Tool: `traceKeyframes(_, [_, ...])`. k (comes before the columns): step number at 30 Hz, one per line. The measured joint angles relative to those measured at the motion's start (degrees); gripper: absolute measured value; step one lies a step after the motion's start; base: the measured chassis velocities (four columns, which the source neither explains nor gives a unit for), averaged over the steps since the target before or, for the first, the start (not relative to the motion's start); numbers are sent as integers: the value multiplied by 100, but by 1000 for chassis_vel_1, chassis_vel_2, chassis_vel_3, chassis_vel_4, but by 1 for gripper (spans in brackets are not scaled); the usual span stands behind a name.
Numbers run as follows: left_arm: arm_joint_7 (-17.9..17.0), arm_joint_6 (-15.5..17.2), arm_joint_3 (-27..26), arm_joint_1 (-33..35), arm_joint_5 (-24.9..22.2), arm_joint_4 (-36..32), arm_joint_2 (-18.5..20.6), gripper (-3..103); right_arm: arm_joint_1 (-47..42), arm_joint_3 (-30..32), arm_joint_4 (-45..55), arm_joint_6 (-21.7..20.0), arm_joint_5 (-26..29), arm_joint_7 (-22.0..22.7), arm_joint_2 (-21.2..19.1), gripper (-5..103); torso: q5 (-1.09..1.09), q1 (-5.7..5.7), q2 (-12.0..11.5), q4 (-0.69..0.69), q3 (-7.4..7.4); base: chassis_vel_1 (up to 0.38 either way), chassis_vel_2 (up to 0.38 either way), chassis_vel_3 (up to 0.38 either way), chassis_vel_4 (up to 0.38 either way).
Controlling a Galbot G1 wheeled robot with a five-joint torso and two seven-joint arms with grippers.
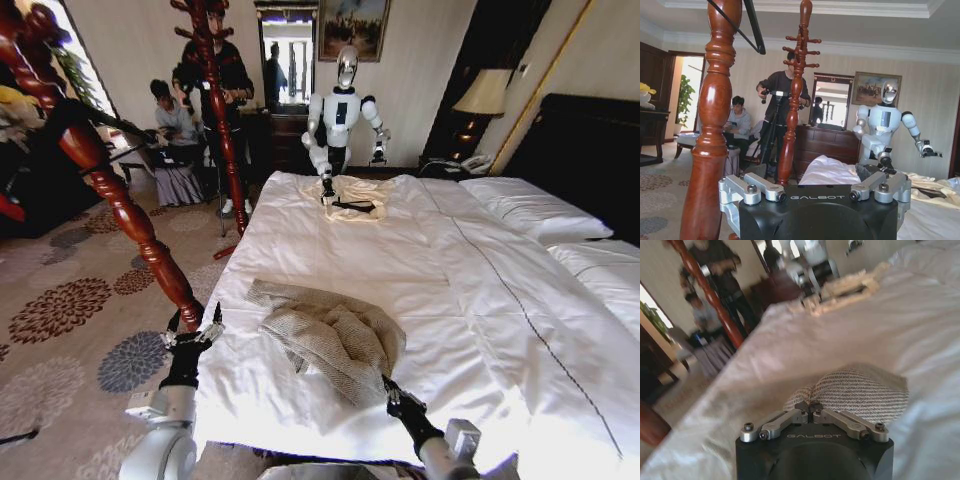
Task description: Pick up the clothes from the bed and hang them on the clothes hanger.
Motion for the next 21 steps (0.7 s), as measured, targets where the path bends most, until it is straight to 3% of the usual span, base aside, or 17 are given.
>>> traceKeyframes(1, [0, 0, 0, 0, 0, 0, 0, 100, 0, 0, 0, 0, 0, 0, 0, 0, 0, 0, 0, 0, 0, 0, 0, 0, 0])
traceKeyframes(4, [-33, -1, -10, 23, 4, -17, -8, 100, 343, 525, 83, 463, 1049, -329, -46, 0, 2, 0, 0, 1, 0, 0, 0, 0, 0])
traceKeyframes(11, [-50, 17, 1, 14, 11, -50, -13, 100, 837, 1406, 109, 1154, 2034, -960, -143, 0, 1, 0, 0, 0, 0, 0, 0, 0, 0])
traceKeyframes(16, [-62, 27, -4, 9, 18, -49, -8, 100, 1309, 2128, 110, 1098, 2785, -532, -230, 0, 2, 1, -1, 1, 1, 0, 0, 0, 0])
traceKeyframes(21, [-79, 31, -8, -9, 14, -41, -4, 100, 1441, 2610, 109, 1038, 3097, -232, -360, 0, 2, 1, -1, 0, 0, 0, 0, 0, 0])
